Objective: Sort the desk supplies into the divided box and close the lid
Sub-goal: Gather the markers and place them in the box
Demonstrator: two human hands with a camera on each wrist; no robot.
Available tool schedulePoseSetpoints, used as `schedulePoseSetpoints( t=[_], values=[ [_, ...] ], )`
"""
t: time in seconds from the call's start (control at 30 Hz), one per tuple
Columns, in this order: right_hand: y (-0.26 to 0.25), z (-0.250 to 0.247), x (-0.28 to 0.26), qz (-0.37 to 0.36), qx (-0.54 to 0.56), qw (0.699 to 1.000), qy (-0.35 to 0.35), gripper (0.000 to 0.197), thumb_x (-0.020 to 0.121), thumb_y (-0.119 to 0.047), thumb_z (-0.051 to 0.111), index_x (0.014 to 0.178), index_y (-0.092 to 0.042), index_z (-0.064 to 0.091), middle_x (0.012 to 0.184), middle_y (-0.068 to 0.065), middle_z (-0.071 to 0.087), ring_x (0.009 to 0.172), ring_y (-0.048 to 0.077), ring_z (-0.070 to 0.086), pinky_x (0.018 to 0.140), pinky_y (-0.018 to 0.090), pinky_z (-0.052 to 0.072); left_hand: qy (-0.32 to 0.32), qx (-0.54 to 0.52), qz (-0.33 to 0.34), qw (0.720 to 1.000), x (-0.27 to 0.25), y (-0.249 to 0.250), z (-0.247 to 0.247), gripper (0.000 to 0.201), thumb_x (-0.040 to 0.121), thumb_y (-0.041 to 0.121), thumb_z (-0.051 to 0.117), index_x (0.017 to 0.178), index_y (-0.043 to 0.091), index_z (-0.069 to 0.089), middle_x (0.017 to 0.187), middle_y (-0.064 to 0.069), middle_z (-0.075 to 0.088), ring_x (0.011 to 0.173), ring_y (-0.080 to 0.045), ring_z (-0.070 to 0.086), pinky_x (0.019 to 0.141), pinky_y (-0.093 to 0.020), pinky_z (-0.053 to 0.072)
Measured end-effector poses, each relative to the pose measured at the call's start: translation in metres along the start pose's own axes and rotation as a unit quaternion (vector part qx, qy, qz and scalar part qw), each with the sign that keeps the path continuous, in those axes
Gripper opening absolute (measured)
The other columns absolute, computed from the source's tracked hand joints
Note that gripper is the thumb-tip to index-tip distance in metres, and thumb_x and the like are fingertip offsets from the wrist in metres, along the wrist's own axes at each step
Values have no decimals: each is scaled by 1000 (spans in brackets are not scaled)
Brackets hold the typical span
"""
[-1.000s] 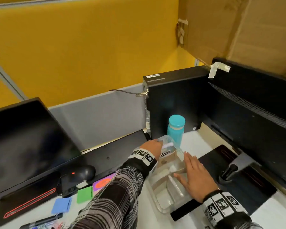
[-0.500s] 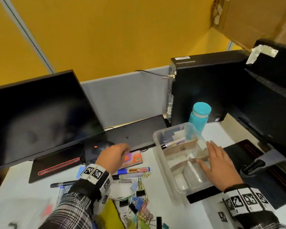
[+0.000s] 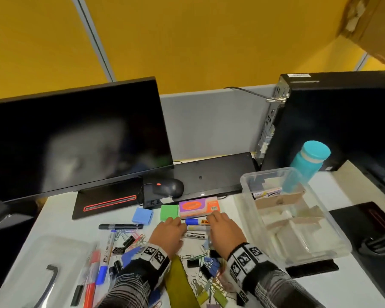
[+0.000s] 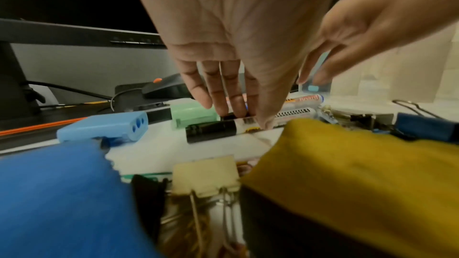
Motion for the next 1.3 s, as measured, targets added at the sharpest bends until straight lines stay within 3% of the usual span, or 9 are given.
schedulePoseSetpoints(
  t=[0.27, 0.4, 0.53, 0.63, 0.7, 0.8, 0.93, 1.07, 1.3],
  values=[
    [-3, 27, 32, 76, -80, 992, -65, 60, 82, -21, 61, 135, -13, 34, 141, 10, 35, 127, 29, 35, 101, 39, 36, -31, 31, 17, 999, 10, 11, 1, 31, 92, 9, 44, 123, 10, 48, 131, -14, 50, 115, -33, 48, 97, -43, 37],
    [-2, 26, 35, 96, -65, 989, -91, 59, 82, -25, 62, 134, -12, 35, 139, 9, 38, 125, 27, 39, 102, 38, 38, 46, -73, 12, 996, -9, -13, -19, 24, 91, 9, 44, 115, 13, 45, 115, -7, 54, 96, -24, 52, 85, -33, 41],
    [-4, 24, 34, 103, -72, 985, -119, 57, 85, -20, 61, 134, -10, 34, 140, 10, 39, 124, 24, 43, 100, 36, 40, 135, -146, -23, 980, -37, -69, -33, 10, 89, 15, 44, 93, 21, 37, 95, 1, 47, 81, -17, 43, 73, -27, 32],
    [-10, 23, 32, 109, -75, 982, -132, 67, 80, -23, 69, 135, -11, 33, 140, 8, 37, 125, 23, 41, 100, 35, 41, 144, -118, -112, 976, -45, -118, -28, 14, 91, 15, 46, 104, 20, 44, 107, 1, 46, 91, -18, 49, 81, -29, 38],
    [-15, 19, 28, 114, -80, 982, -131, 63, 82, -21, 66, 135, -11, 33, 140, 8, 38, 124, 24, 43, 99, 35, 41, 95, -51, -161, 981, -47, -144, -17, 31, 90, 13, 50, 120, 18, 43, 123, -1, 44, 107, -18, 52, 93, -33, 40],
    [-24, 8, 18, 119, -84, 981, -125, 59, 88, -18, 57, 139, -13, 28, 137, 8, 45, 121, 26, 47, 96, 37, 41, 0, 3, -159, 987, -44, -165, 2, 48, 90, 17, 52, 136, 22, 37, 141, -1, 36, 123, -21, 47, 102, -39, 36],
    [-34, -18, 3, 102, -70, 989, -77, 44, 90, -13, 48, 131, -17, 34, 119, 7, 57, 104, 27, 59, 74, 35, 44, -55, 28, -127, 990, -37, -170, 14, 44, 91, 21, 50, 134, 30, 44, 136, 1, 44, 124, -22, 45, 103, -39, 36],
    [-16, -60, -10, 123, -61, 990, 18, 30, 92, -9, 40, 120, -18, 41, 108, 5, 62, 94, 26, 62, 62, 30, 38, -44, 80, -124, 988, -31, -168, 18, 40, 88, 16, 55, 127, 27, 50, 127, 0, 50, 119, -21, 48, 98, -37, 41],
    [78, -146, -35, 272, -154, 941, 130, 36, 89, -19, 50, 124, -18, 44, 108, 9, 62, 94, 29, 61, 79, 39, 52, -2, 101, -125, 987, -35, -166, 18, 38, 91, 16, 51, 127, 25, 49, 128, 1, 49, 120, -21, 44, 99, -35, 41]
  ],
)
Point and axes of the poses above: each hand's wrist, its own x-axis towards the middle knuckle, its own z-axis out of the palm, y = z × x, the point moved 3 cm from there along x, towards the middle knuckle
